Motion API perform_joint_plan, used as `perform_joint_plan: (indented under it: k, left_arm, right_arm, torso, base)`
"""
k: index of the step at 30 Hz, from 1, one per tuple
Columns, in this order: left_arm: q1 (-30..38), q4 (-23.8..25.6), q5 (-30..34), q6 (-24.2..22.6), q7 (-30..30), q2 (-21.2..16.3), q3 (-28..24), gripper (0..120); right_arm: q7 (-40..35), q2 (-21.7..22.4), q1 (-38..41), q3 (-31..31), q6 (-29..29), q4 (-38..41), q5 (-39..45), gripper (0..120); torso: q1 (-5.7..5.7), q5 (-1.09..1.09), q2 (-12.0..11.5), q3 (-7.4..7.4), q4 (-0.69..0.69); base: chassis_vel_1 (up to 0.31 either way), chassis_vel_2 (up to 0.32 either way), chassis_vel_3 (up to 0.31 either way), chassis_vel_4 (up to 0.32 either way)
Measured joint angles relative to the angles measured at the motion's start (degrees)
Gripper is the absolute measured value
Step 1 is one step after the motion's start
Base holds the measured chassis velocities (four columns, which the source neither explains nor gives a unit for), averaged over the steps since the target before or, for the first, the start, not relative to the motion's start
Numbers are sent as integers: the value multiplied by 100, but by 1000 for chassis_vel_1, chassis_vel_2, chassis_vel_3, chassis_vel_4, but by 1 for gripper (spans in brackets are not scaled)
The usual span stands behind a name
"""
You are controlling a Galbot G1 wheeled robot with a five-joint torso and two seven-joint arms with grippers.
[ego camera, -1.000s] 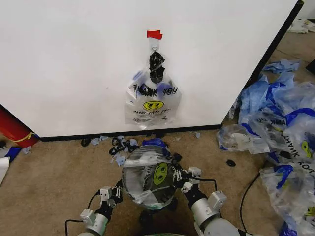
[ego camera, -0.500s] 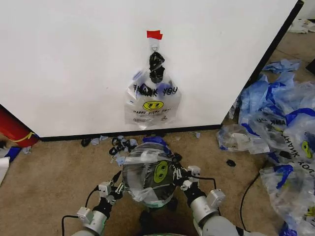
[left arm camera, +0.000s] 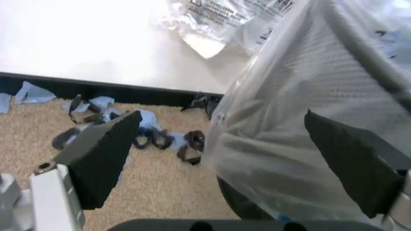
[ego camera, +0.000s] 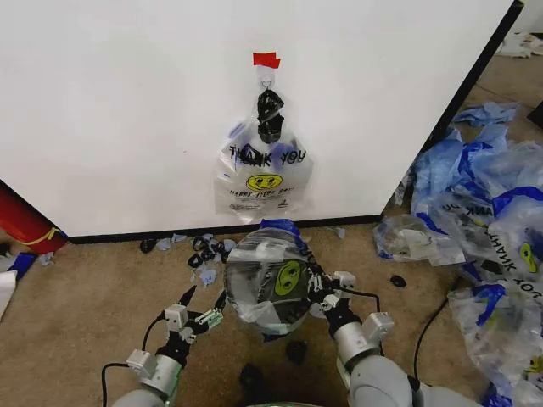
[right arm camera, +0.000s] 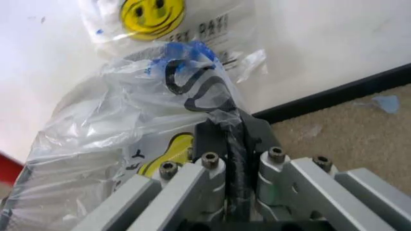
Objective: Pick up the garbage bag from the wall and place it over the trash bin.
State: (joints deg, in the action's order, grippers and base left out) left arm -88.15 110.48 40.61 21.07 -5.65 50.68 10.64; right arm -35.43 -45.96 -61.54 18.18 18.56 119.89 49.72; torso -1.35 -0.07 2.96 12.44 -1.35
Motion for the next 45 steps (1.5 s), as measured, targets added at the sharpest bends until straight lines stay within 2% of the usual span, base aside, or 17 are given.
perform_joint_plan:
  k: [2,7,10,16,17,23,29,37,45]
  left_arm:
    - [-17,20,4,0,-3,0,0,100]
    - [-214,273,29,-13,-14,42,-127,100]
    - [-262,373,111,-51,-12,53,-205,100]
    - [-369,881,1290,-224,216,69,-526,99]
    - [-369,881,1290,-224,216,69,-526,99]
    - [-366,1089,2222,-259,343,141,-750,98]
    - [-348,1039,2343,-214,433,261,-799,97]
    - [-266,851,2244,-114,505,427,-799,97]
    - [-103,737,2243,-94,522,431,-751,97]
  right_arm:
    - [2,-17,-6,-27,8,-13,8,1]
    - [19,-443,-52,-583,108,-130,332,1]
    - [20,-550,-42,-704,149,-131,429,1]
    - [109,-731,48,-817,373,-89,650,1]
    - [109,-731,48,-817,373,-89,650,1]
    - [111,-1073,45,-703,569,-51,716,1]
    - [100,-1299,38,-612,673,-22,721,1]
    - [87,-1304,-47,-548,673,210,686,1]
    - [99,-1242,-133,-519,665,300,646,1]
  torso:
    - [0,0,0,0,0]
    - [0,0,0,0,1]
    - [0,1,0,0,1]
    - [0,1,0,0,1]
    - [0,1,0,0,1]
    - [0,1,0,0,1]
    - [0,1,0,0,1]
    - [0,0,0,0,0]
    - [0,1,0,0,0]
  base:
    - [0,0,0,0]
    - [0,0,0,0]
    - [0,0,0,0]
    - [0,0,0,0]
    - [0,0,0,0]
    - [0,0,0,0]
    - [0,0,0,0]
    - [0,0,0,0]
    - [0,0,0,0]
